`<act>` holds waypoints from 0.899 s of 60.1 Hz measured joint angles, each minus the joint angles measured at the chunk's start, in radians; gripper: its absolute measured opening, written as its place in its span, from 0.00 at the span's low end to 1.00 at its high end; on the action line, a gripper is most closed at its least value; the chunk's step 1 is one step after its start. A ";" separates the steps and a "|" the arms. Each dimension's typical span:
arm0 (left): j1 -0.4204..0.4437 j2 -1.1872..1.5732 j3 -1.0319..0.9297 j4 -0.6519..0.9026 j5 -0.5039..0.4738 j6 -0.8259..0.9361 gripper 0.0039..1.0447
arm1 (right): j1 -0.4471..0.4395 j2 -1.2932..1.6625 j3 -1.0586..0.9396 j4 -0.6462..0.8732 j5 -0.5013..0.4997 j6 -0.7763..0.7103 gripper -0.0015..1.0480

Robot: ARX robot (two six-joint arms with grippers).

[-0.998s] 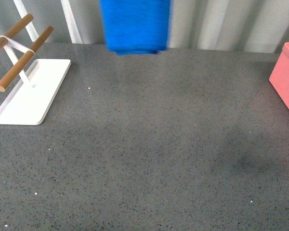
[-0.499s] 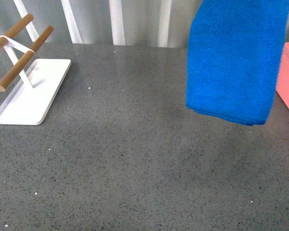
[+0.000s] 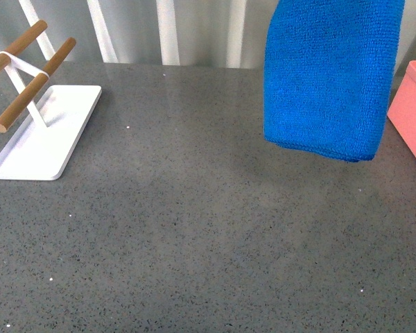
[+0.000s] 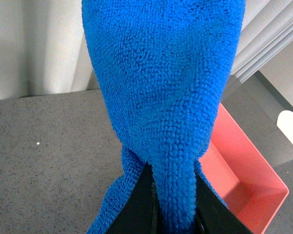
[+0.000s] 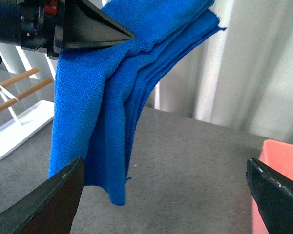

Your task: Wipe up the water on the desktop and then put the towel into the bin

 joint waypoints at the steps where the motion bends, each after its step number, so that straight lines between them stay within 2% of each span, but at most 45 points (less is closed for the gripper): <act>1: 0.000 0.000 0.000 0.000 0.000 -0.001 0.05 | 0.007 0.016 0.001 0.014 0.006 0.012 0.93; 23: -0.016 0.000 0.041 -0.028 0.036 -0.068 0.05 | 0.101 0.325 0.105 0.232 0.041 0.063 0.93; 35: -0.023 -0.003 0.057 -0.047 0.041 -0.090 0.05 | 0.174 0.448 0.209 0.288 -0.014 0.144 0.93; 44: -0.021 -0.011 0.049 -0.047 0.035 -0.114 0.05 | 0.215 0.474 0.232 0.303 -0.013 0.172 0.72; 48: -0.019 -0.020 0.037 -0.047 0.036 -0.128 0.05 | 0.230 0.479 0.232 0.324 -0.018 0.185 0.56; 54: -0.018 -0.031 0.024 -0.046 0.042 -0.139 0.05 | 0.233 0.481 0.232 0.339 -0.019 0.192 0.43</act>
